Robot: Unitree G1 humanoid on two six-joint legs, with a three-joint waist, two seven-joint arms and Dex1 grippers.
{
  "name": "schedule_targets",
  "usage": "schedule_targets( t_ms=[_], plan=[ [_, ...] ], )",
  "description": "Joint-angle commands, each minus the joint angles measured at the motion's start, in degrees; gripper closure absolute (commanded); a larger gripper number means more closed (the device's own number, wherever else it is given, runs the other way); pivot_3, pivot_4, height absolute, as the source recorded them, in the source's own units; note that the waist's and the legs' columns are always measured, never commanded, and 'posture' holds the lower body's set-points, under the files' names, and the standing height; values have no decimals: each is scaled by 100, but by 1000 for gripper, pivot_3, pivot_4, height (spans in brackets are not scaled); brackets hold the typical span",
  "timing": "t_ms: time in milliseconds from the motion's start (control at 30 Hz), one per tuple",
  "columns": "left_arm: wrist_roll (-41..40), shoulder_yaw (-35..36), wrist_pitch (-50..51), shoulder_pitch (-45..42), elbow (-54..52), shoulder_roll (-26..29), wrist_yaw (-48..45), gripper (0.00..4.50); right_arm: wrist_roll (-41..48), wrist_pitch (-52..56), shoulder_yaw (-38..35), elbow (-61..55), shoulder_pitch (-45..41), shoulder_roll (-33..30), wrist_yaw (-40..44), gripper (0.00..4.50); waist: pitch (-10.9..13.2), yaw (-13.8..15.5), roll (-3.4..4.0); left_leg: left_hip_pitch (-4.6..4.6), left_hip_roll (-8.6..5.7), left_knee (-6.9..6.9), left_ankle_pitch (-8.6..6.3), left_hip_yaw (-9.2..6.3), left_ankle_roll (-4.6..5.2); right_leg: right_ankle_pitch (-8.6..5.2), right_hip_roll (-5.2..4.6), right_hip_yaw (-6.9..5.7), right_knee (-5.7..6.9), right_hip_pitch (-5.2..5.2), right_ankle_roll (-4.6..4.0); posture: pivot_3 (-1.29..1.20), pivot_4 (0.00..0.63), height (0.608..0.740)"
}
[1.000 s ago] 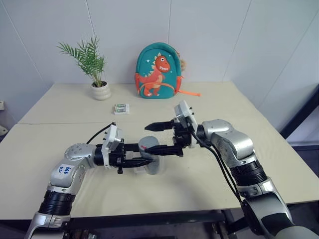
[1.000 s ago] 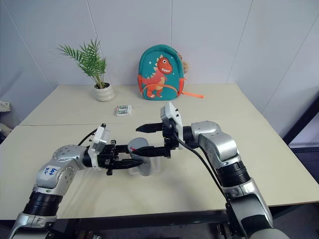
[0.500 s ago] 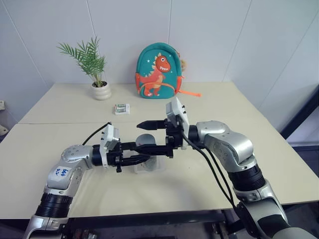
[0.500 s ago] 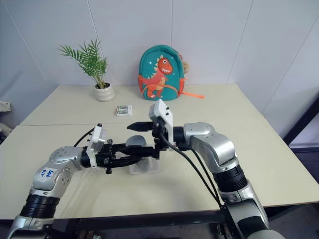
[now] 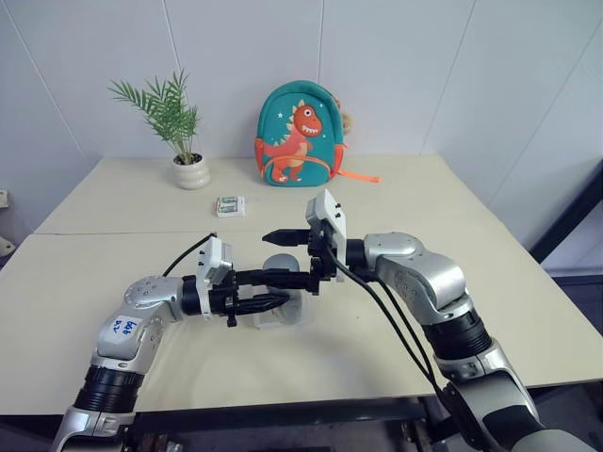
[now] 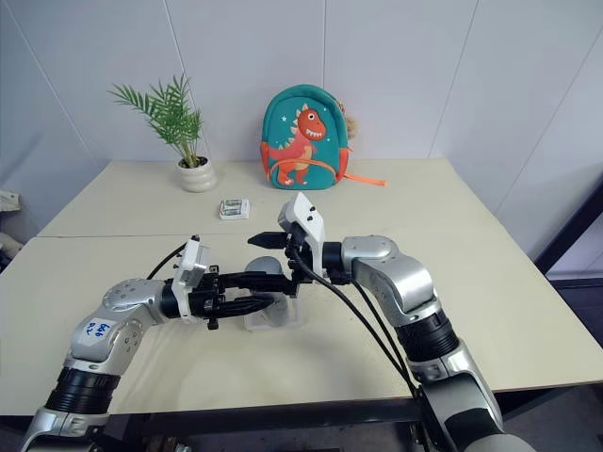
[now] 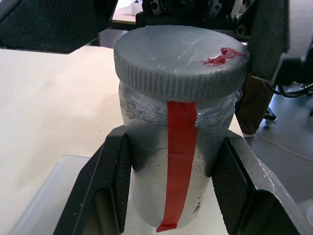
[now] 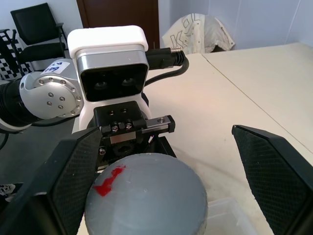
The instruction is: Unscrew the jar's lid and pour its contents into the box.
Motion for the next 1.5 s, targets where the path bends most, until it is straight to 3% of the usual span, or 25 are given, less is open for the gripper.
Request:
schedule_targets(
  t_ms=[33,667,1000,1500],
  plan=[
    [-127,51,-65,-62,-232,10,-85,2538,-119,-147,-146,20,-75,-181,11,28,0,1,0,0,0,0,0,0,0,0,0,0,0,0,0,0,150,740],
    [-136,141,-182,22,-176,32,-126,2538,33,-400,-889,500,75,-1418,572,28,0,-6,0,2,0,1,-1,2,1,-1,2,2,0,0,-1,0,150,740],
    [-40,91,-259,-153,46,12,-133,2538,624,190,-763,-612,186,-947,391,28,0,-4,1,1,2,1,-2,3,2,-1,3,3,1,0,0,0,150,740],
    [-18,18,-225,-270,102,-8,-149,2538,6,-217,17,-736,193,-202,-64,28,0,6,1,0,2,5,-2,3,2,0,3,3,1,1,1,0,150,740]
  ],
)
